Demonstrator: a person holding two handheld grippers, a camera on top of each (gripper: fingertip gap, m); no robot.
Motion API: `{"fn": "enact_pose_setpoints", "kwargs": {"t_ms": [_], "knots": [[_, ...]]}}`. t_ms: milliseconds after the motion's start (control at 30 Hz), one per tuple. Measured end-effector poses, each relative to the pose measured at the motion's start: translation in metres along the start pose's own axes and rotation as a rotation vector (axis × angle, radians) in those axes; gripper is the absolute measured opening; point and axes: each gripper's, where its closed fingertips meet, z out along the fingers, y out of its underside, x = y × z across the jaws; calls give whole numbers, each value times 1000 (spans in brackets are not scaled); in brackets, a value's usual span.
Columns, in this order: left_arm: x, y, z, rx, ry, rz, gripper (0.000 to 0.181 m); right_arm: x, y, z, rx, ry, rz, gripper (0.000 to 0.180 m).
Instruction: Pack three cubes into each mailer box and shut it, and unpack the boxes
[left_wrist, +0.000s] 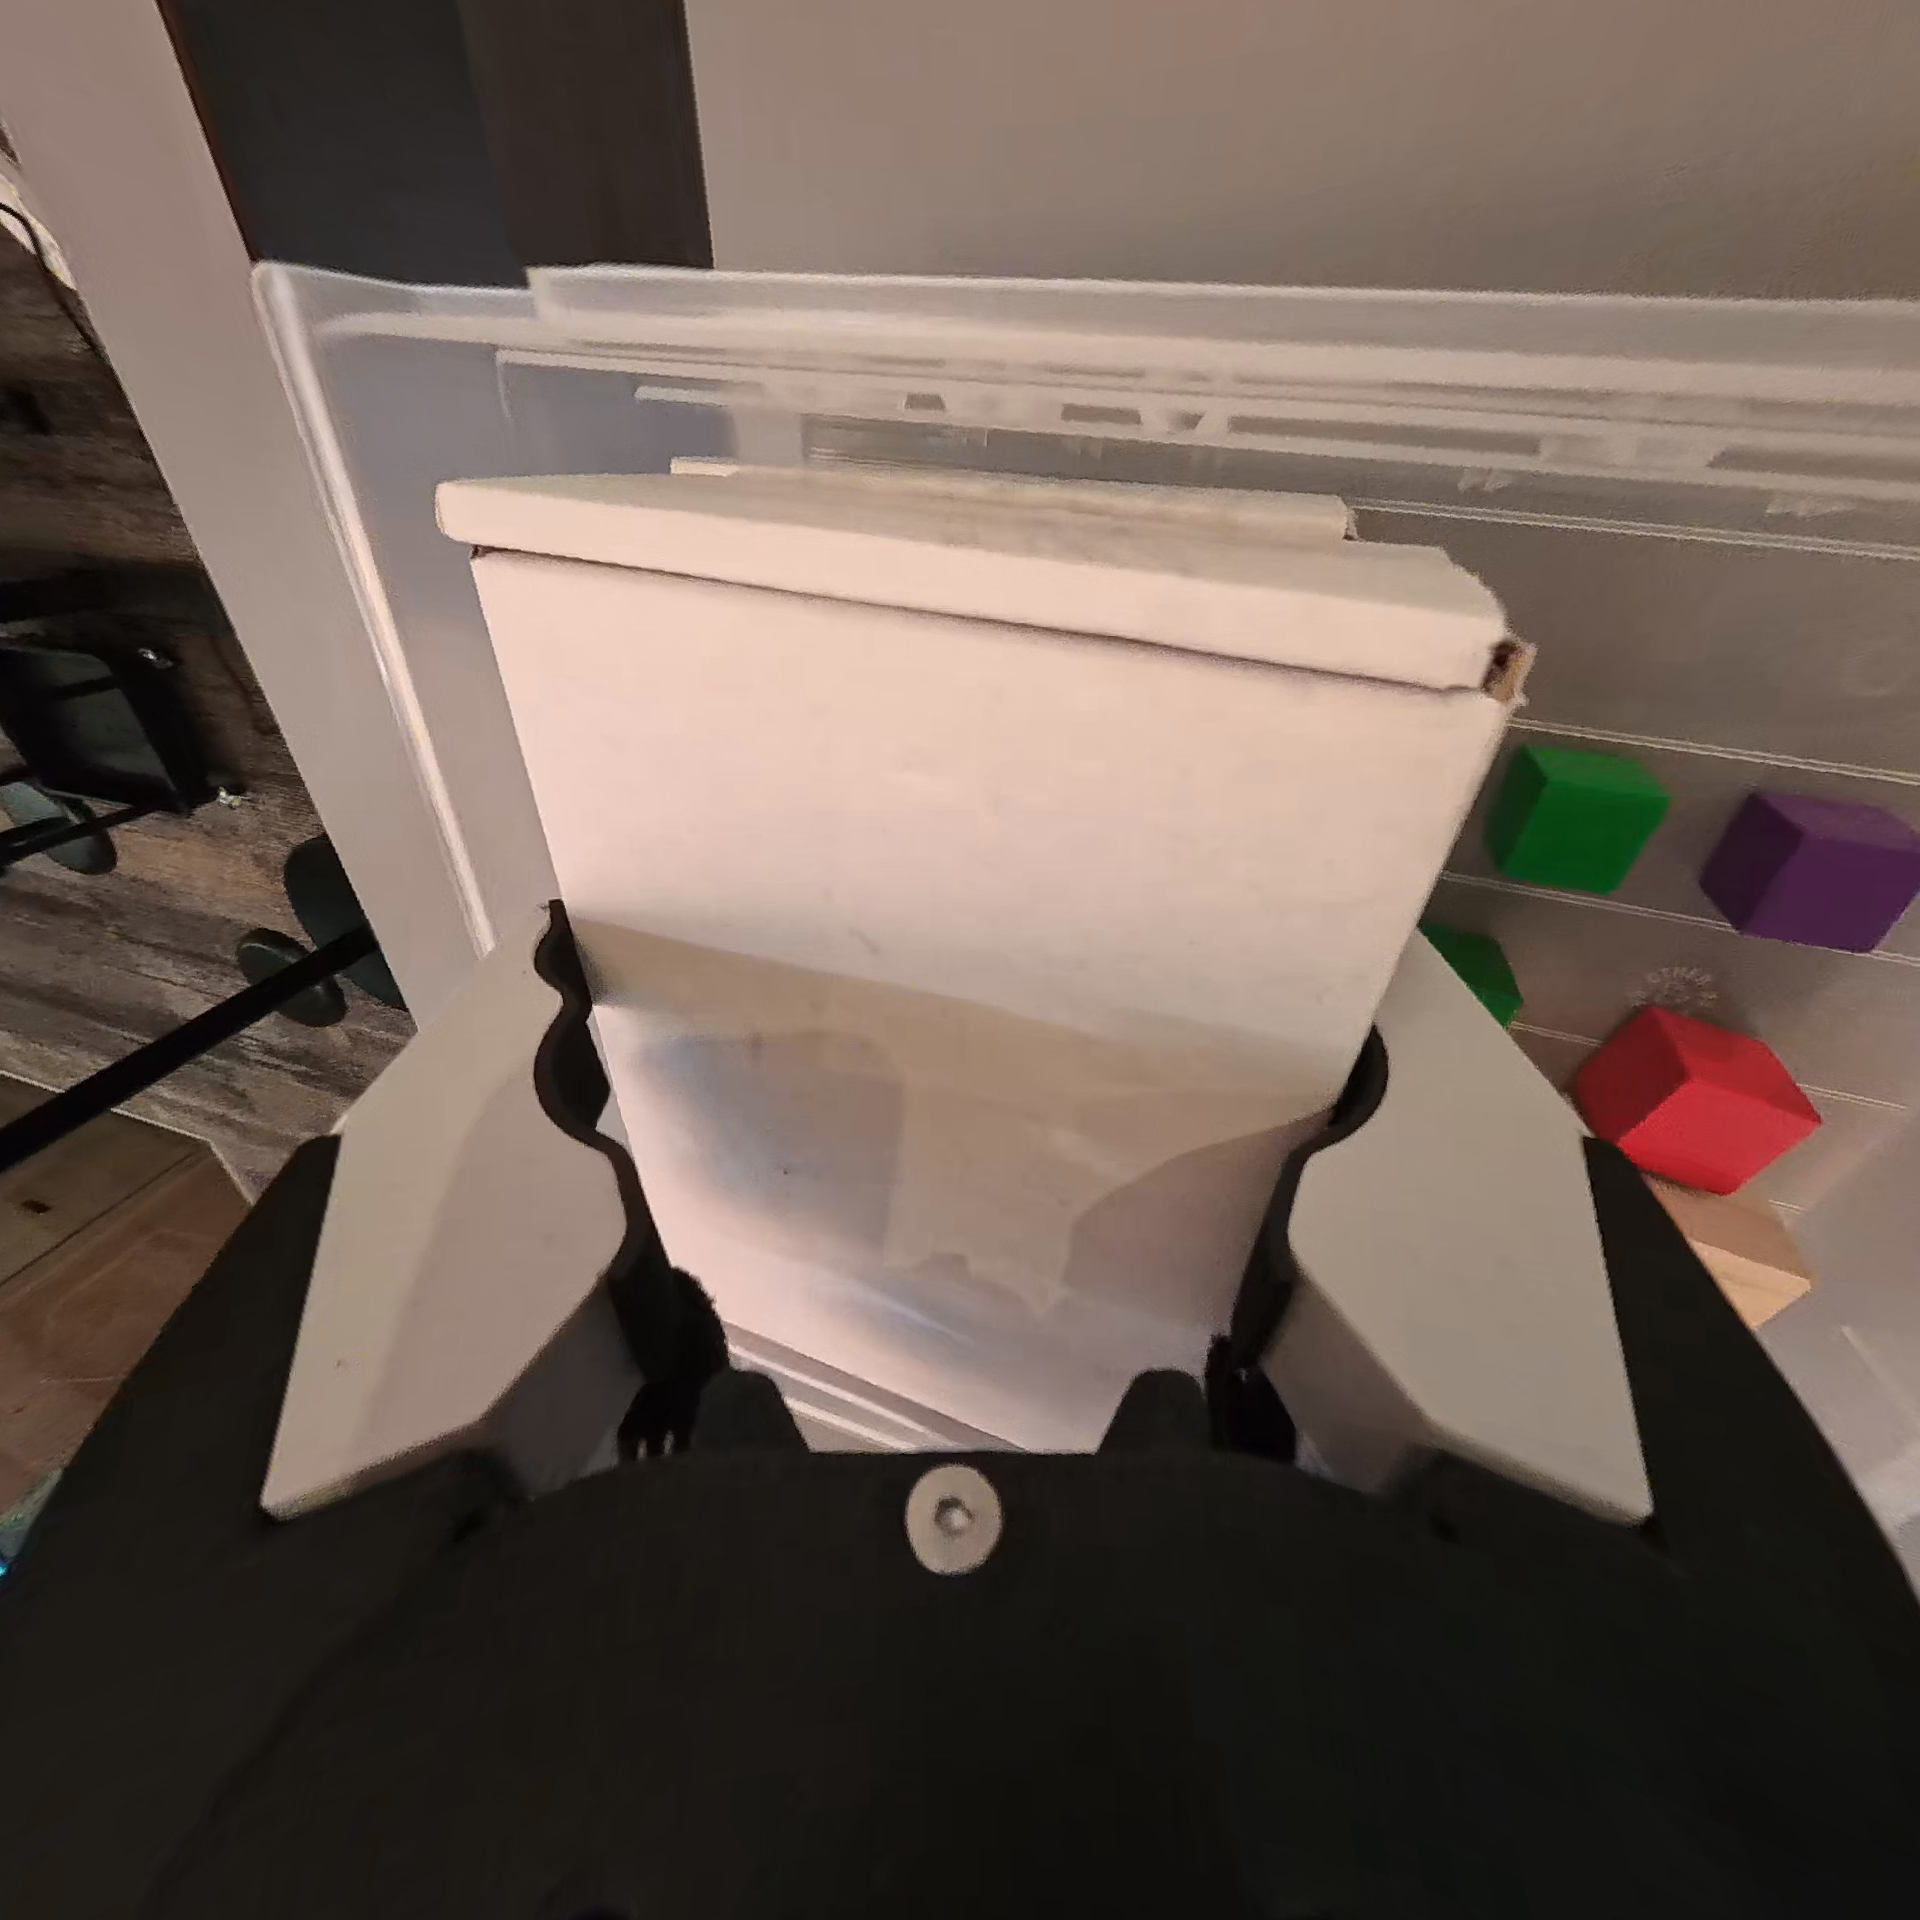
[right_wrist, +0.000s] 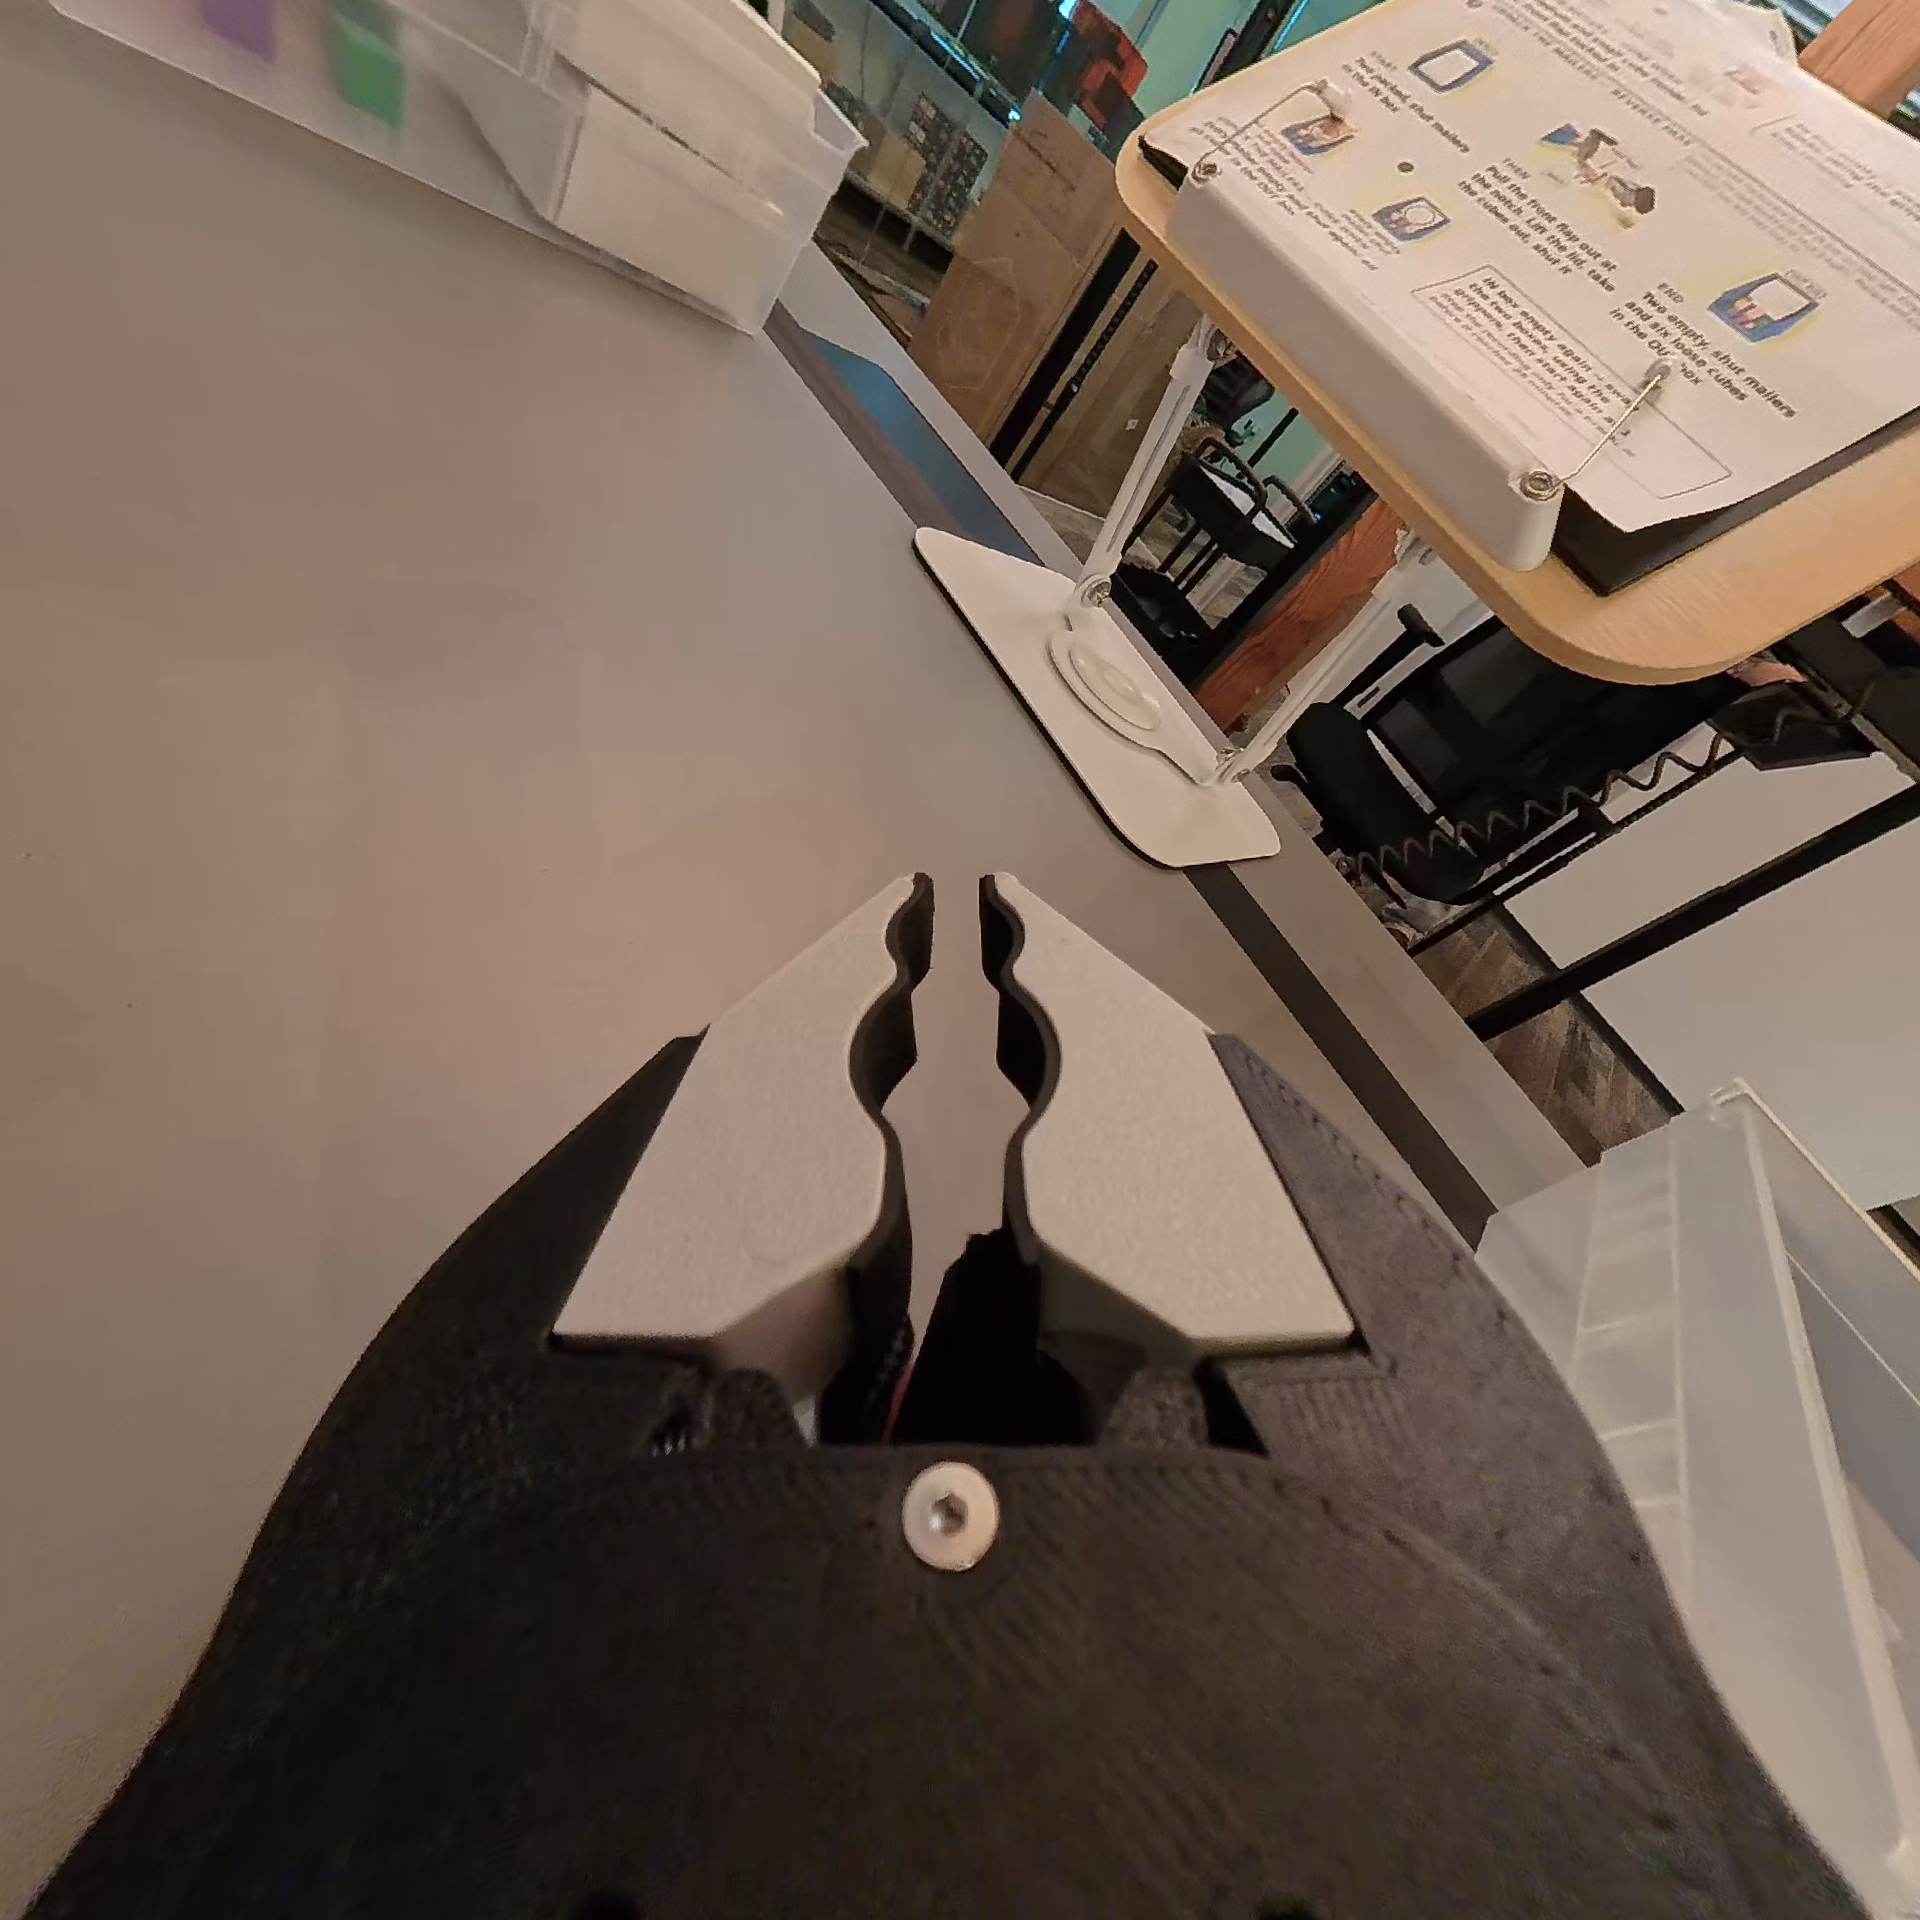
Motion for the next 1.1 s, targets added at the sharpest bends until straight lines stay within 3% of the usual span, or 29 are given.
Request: {"fn": "enact_pose_setpoints", "kwargs": {"t_ms": [433,733,933,1100], "knots": [[-5,1,-8,-26,-17,-68,138,-2,0,0,-2,-14,-2,6],[-15,-6,-56,4,-94,-89,138,-4,1,1,-8,-19,-11,6],[-15,-43,-113,67,-127,-74,137,-5,-2,1,2,-18,-6,6],[2,-118,-143,110,-134,14,137,-7,-5,1,8,-22,-11,6]]}}
